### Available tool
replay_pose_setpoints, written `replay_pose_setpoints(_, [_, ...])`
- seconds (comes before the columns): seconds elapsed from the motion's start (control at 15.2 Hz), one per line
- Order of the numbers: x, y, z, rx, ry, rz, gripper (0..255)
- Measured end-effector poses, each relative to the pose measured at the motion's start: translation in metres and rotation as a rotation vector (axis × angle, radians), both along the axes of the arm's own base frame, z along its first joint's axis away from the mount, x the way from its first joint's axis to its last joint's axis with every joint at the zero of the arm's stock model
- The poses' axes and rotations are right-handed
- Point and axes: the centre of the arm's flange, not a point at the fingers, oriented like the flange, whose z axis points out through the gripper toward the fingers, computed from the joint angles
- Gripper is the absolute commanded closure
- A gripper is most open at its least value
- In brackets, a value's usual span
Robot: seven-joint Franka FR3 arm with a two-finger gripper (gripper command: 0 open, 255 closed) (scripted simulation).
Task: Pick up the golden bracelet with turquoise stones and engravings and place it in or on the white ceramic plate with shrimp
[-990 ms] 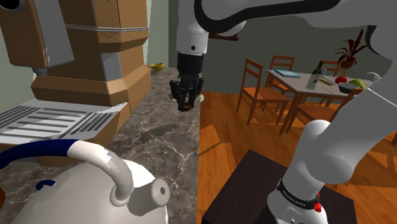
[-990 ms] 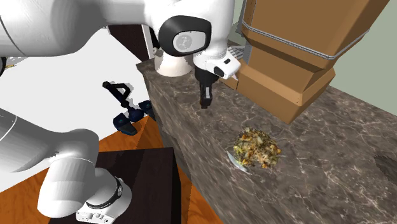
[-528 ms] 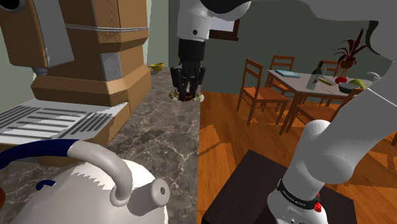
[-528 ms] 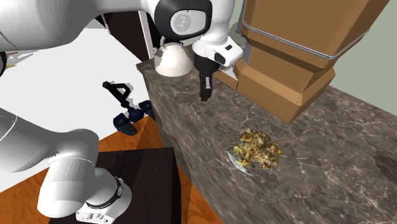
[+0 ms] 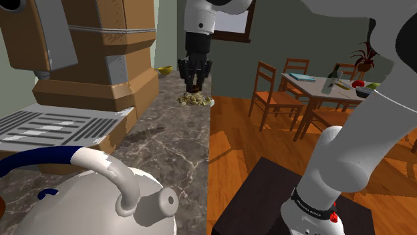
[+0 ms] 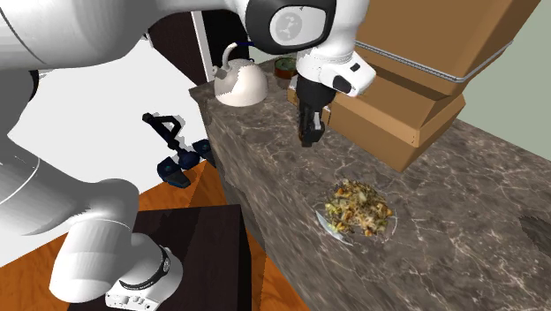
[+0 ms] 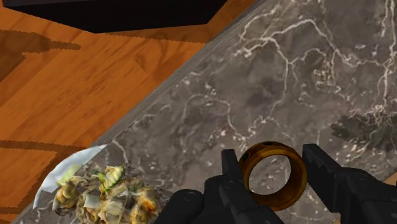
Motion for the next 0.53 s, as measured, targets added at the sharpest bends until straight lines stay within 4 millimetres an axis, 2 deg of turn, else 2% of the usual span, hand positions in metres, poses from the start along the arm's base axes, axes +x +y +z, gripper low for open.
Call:
replay_pose_setpoints(0.26, [0.035, -0.046, -0.001, 0.0, 0.0, 0.0, 255])
replay_pose_setpoints(0.53, [0.07, -0.08, 0.004, 0.0, 0.001, 0.0, 255])
